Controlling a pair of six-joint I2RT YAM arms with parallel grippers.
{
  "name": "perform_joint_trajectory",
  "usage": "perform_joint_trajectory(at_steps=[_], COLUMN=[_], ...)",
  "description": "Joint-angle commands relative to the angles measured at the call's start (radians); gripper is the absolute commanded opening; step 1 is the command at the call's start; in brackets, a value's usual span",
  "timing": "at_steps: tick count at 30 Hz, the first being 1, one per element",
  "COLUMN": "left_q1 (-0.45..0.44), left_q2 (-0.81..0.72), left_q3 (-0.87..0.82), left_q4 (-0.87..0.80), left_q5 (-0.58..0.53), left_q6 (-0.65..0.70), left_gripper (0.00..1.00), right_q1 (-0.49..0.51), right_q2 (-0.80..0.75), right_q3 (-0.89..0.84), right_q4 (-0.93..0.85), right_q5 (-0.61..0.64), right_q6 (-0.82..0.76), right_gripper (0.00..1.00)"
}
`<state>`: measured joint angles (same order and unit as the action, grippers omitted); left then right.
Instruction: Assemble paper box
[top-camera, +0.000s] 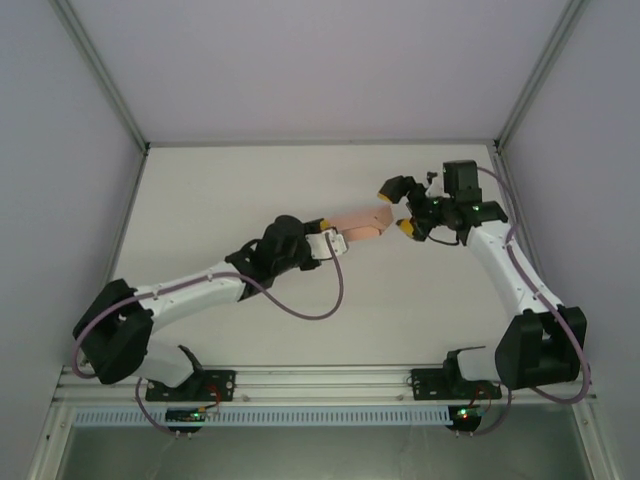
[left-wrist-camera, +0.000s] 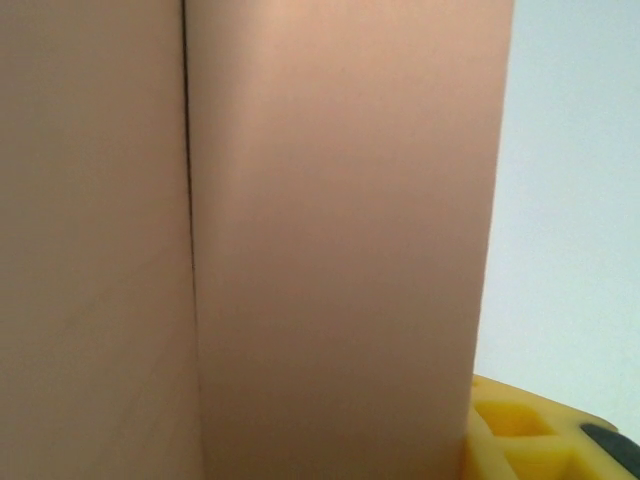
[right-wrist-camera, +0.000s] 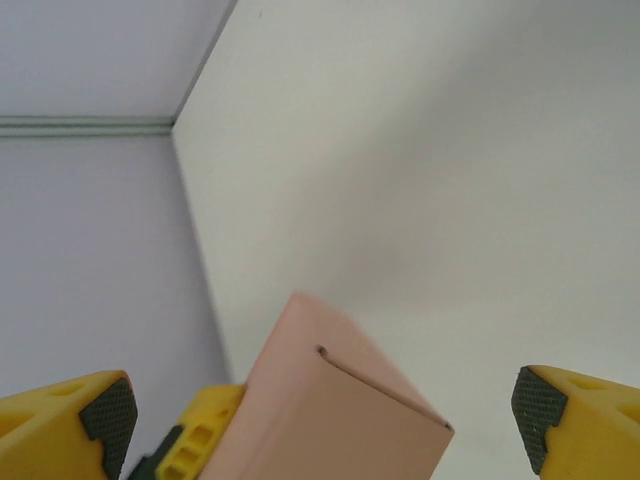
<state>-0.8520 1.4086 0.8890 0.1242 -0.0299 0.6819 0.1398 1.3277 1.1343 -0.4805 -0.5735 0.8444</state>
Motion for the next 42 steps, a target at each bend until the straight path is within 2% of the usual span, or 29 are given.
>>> perform_joint_trajectory(at_steps=[1, 3, 5, 8, 12, 13, 17, 24, 29, 33, 36, 40, 42], left_q1=[0.048, 0.068, 0.085, 0.092, 0.102, 0.103, 0.103, 0.123, 0.146, 0.15, 0.15, 0.15, 0.15], left_q2=[-0.009, 0.013, 0.039, 0.086, 0.157, 0.176, 0.238, 0.337, 0.395, 0.424, 0.429, 0.428, 0.429], left_q3=[0.124, 0.187, 0.231, 0.252, 0.334, 0.352, 0.387, 0.441, 0.49, 0.52, 0.525, 0.523, 0.527], left_q4=[-0.398, -0.533, -0.678, -0.748, -0.849, -0.866, -0.901, -0.94, -0.986, -1.01, -1.018, -1.018, -1.021], left_q5=[0.129, 0.151, 0.234, 0.215, 0.222, 0.218, 0.175, 0.197, 0.221, 0.23, 0.239, 0.243, 0.242], left_q6=[-0.026, -0.034, -0.034, -0.034, -0.034, 0.042, 0.051, 0.062, 0.06, 0.065, 0.071, 0.074, 0.074], left_gripper=[0.32, 0.29, 0.29, 0.29, 0.29, 0.32, 0.32, 0.32, 0.33, 0.35, 0.35, 0.35, 0.35], right_q1=[0.006, 0.019, 0.037, 0.072, 0.112, 0.125, 0.167, 0.183, 0.21, 0.243, 0.257, 0.264, 0.272], right_q2=[-0.012, -0.027, -0.044, -0.053, -0.061, -0.066, -0.074, -0.063, -0.059, -0.05, -0.034, 0.015, 0.044], right_q3=[0.049, 0.034, -0.001, -0.041, -0.08, -0.086, -0.098, -0.084, -0.095, -0.102, -0.112, -0.098, -0.083], right_q4=[-0.033, -0.014, 0.019, 0.038, 0.09, 0.096, 0.108, 0.024, -0.011, -0.042, -0.044, -0.039, -0.047], right_q5=[0.211, 0.278, 0.285, 0.241, 0.238, 0.249, 0.38, 0.274, 0.203, 0.194, 0.199, 0.189, 0.172], right_q6=[-0.347, -0.51, -0.676, -0.837, -0.919, -0.934, -0.942, -0.947, -0.934, -0.972, -0.999, -1.002, -1.005], right_gripper=[0.99, 0.99, 0.99, 0.99, 0.99, 0.99, 0.99, 0.99, 0.92, 0.87, 0.78, 0.59, 0.54])
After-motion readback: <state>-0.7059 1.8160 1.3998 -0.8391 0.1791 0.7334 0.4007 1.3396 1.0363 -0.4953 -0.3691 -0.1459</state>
